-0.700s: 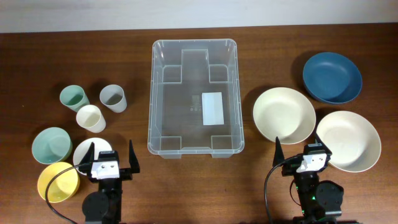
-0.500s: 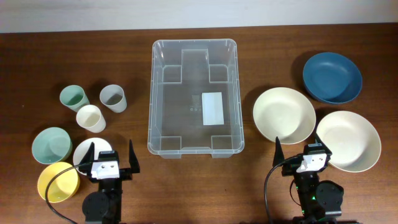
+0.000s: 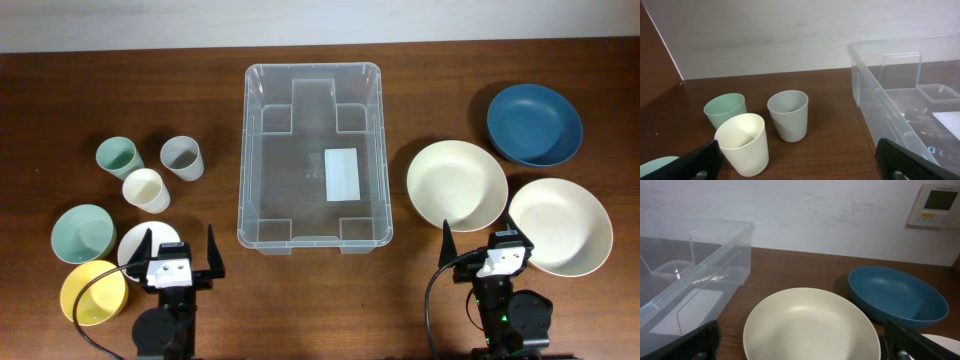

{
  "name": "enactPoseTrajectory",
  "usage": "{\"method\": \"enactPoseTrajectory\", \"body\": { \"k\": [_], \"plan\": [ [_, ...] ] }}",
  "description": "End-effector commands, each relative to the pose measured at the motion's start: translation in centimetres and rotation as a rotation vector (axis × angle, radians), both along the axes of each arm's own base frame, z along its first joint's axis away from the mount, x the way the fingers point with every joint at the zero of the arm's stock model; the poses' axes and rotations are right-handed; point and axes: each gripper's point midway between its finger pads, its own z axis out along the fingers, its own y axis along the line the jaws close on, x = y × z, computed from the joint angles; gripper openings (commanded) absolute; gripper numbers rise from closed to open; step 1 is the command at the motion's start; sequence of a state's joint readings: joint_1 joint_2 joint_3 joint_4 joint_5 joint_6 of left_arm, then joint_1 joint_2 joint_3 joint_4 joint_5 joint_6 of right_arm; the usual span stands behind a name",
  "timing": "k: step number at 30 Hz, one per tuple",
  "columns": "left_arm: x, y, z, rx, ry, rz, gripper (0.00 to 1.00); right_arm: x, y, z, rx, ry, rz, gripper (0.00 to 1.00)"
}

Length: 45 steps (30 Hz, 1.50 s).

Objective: Pack container

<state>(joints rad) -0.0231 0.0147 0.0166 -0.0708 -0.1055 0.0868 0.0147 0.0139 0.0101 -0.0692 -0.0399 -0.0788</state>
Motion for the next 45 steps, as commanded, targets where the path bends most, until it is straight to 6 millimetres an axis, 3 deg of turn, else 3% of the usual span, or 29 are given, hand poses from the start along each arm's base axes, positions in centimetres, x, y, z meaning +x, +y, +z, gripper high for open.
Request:
{"method": "enactPoseTrajectory", "body": {
  "k": [1, 37, 45],
  "plan": [
    [-0.05, 0.54, -0.12, 0.016, -0.002, 0.029, 1.0, -0.04, 0.23, -0.17, 0.005, 0.002, 0.012, 0.99],
    [-0.06, 0.62, -0.09, 0.011, -0.003, 0.034, 1.0, -0.04, 0.25, -0.18, 0.045, 0.005, 0.009, 0.99],
    [-0.12, 0.48, 0.64, -0.142, -0.025, 0.035, 1.0, 0.06, 0.13, -0.13, 0.143, 0.035, -0.007, 0.99]
  ]
}}
